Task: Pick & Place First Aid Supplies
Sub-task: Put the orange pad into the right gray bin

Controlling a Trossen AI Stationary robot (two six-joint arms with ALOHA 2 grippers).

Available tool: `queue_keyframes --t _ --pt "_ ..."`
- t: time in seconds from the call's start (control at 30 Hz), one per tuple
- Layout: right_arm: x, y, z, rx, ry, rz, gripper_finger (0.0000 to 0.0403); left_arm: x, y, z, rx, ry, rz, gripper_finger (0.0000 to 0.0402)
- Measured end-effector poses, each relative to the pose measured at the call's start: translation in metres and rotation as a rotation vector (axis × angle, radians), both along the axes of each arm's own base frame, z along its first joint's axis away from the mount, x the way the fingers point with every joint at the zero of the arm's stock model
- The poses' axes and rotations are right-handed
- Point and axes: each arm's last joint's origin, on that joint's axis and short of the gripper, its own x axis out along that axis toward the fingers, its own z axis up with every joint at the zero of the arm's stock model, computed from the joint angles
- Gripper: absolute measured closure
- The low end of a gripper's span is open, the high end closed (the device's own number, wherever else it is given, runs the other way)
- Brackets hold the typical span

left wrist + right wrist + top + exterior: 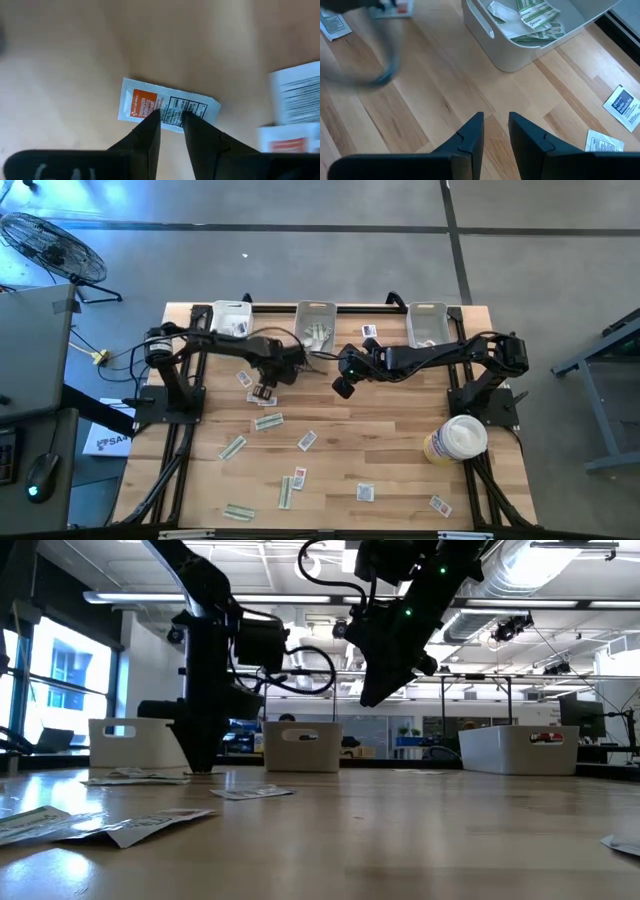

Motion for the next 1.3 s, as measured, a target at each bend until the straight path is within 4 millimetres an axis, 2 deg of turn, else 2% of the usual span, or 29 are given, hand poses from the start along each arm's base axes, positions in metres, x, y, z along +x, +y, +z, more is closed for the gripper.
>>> queue_keyframes --t 0.2,0.4,0.63,0.93,1.13,1.3 --pt "0.0 0.0 0.0 0.0 0.0 0.0 0.032 0.009 -0.037 0.0 -0.001 -0.02 -0.051 0.0316" --pt "0.0 0.0 0.0 0.0 0.0 0.0 0.032 0.021 -0.058 0.005 -0.024 -0.162 -0.059 0.0316" --pt "-0.001 0.001 0.0 0.006 0.006 0.0 0.032 0.018 -0.073 0.019 -0.04 -0.214 -0.017 0.0316" --pt "0.0 0.007 -0.001 -0.003 0.009 0.011 0.032 0.017 -0.116 0.014 -0.023 -0.267 -0.098 0.0316" --pt "0.0 0.009 0.0 -0.003 0.004 0.018 0.032 0.011 -0.118 0.001 0.039 -0.31 -0.075 0.0316" --pt "0.0 0.009 0.0 -0.003 0.003 0.017 0.032 0.009 -0.118 -0.003 0.061 -0.333 -0.072 0.0316"
